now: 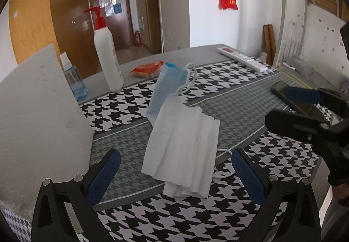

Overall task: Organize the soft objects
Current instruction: 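Move both tools toward the white tissue and blue mask on the table, then close the left tool on the white tissue and lift it, then close the right tool on the blue mask and lift it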

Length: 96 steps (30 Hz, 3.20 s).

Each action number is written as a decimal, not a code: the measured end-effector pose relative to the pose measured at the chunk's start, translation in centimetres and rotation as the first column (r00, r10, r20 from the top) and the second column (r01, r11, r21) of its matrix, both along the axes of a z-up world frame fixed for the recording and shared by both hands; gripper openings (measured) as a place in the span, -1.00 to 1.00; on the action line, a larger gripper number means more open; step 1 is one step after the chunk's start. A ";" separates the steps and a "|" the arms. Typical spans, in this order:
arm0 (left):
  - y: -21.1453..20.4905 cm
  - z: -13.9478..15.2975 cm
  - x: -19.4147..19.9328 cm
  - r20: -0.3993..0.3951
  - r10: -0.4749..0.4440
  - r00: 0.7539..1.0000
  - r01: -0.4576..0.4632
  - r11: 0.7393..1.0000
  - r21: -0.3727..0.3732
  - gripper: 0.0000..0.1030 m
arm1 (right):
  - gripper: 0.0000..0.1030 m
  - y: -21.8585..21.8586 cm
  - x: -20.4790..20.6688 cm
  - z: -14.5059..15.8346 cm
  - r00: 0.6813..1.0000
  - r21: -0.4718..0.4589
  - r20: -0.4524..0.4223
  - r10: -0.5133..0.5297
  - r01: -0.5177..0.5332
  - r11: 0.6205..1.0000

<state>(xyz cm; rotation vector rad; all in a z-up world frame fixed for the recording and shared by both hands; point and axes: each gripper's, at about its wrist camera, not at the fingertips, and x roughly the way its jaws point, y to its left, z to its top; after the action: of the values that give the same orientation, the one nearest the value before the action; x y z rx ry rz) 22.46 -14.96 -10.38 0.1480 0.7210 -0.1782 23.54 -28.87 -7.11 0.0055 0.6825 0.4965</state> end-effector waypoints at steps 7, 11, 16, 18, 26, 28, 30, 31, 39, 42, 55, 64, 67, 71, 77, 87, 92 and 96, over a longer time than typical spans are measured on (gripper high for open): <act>-0.1 -0.7 1.4 -0.043 -0.009 0.999 0.009 1.000 0.003 0.72 | 0.88 0.9 1.4 -0.6 0.998 0.000 -0.027 0.049 -0.049 0.999; 0.0 -1.1 2.0 -0.070 -0.019 0.997 0.019 1.000 0.001 0.55 | 0.88 1.6 2.0 -0.7 0.997 -0.009 -0.034 0.070 -0.070 0.997; 0.1 -1.6 2.6 -0.104 -0.027 0.994 0.026 1.000 -0.009 0.29 | 0.88 2.4 2.5 -0.7 0.995 -0.020 -0.038 0.096 -0.097 0.995; 0.2 -1.7 2.6 -0.113 -0.034 0.993 0.033 0.999 -0.014 0.22 | 0.88 2.5 2.6 -0.8 0.994 -0.020 -0.044 0.103 -0.104 0.994; -0.1 -2.3 2.9 -0.128 -0.045 0.991 0.045 0.999 -0.003 -0.18 | 0.88 2.7 3.3 -1.2 0.992 -0.029 -0.068 0.110 -0.112 0.993; -0.1 -2.4 3.1 -0.137 -0.042 0.990 0.042 0.999 -0.001 -0.30 | 0.88 2.6 3.4 -1.2 0.991 -0.023 -0.074 0.109 -0.111 0.994; 0.0 -2.4 3.1 -0.139 -0.042 0.989 0.042 0.999 -0.006 -0.44 | 0.88 2.5 3.7 -1.2 0.991 -0.019 -0.076 0.106 -0.108 0.994; -0.1 -2.4 3.1 -0.137 -0.045 0.989 0.045 0.999 -0.003 -0.56 | 0.88 2.5 3.7 -1.2 0.992 -0.020 -0.076 0.103 -0.104 0.994; 0.2 -1.1 1.2 -0.108 -0.106 0.989 0.101 0.994 -0.045 -0.82 | 0.88 2.6 3.3 -0.8 0.992 -0.025 -0.070 0.106 -0.108 0.994; 0.5 -0.5 0.3 -0.092 -0.114 0.989 0.109 0.993 -0.054 -0.82 | 0.88 3.1 3.1 -0.5 0.991 -0.026 -0.062 0.118 -0.120 0.992; 2.6 0.7 -2.8 -0.057 -0.093 0.994 0.089 0.994 -0.067 -0.82 | 0.88 5.5 2.5 -0.1 0.985 -0.037 -0.051 0.167 -0.169 0.985; 4.5 1.3 -4.4 -0.042 -0.038 0.998 0.036 0.997 -0.064 -0.82 | 0.88 7.3 2.5 0.1 0.978 -0.039 -0.046 0.202 -0.204 0.978; 5.0 1.6 -5.0 -0.031 -0.021 0.999 0.018 0.997 -0.071 -0.82 | 0.88 7.9 2.5 0.0 0.976 -0.047 -0.048 0.211 -0.213 0.976; 5.5 1.7 -5.3 -0.028 0.003 1.000 -0.005 0.998 -0.067 -0.82 | 0.88 8.3 2.7 -0.1 0.974 -0.048 -0.052 0.219 -0.221 0.974; 6.3 1.4 -5.6 -0.029 0.046 0.999 -0.048 0.997 -0.055 -0.82 | 0.88 9.0 3.1 -0.7 0.973 -0.065 -0.065 0.221 -0.225 0.972; 7.5 1.0 -6.0 -0.041 0.097 0.994 -0.099 0.994 -0.052 -0.82 | 0.59 10.3 4.2 -3.0 0.964 -0.107 -0.137 0.229 -0.245 0.964; 7.9 0.9 -6.0 -0.043 0.103 0.994 -0.106 0.993 -0.054 -0.82 | 0.50 10.9 4.7 -3.8 0.958 -0.119 -0.166 0.235 -0.255 0.959; 7.7 0.8 -5.7 -0.048 0.102 0.994 -0.105 0.993 -0.056 -0.82 | 0.31 11.4 4.9 -4.3 0.951 -0.132 -0.189 0.244 -0.271 0.953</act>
<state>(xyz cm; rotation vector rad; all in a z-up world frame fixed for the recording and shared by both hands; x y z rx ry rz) 16.76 -7.22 -9.54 0.0507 0.7653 -0.1037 28.48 -17.51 -11.42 -0.1937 0.8957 0.6990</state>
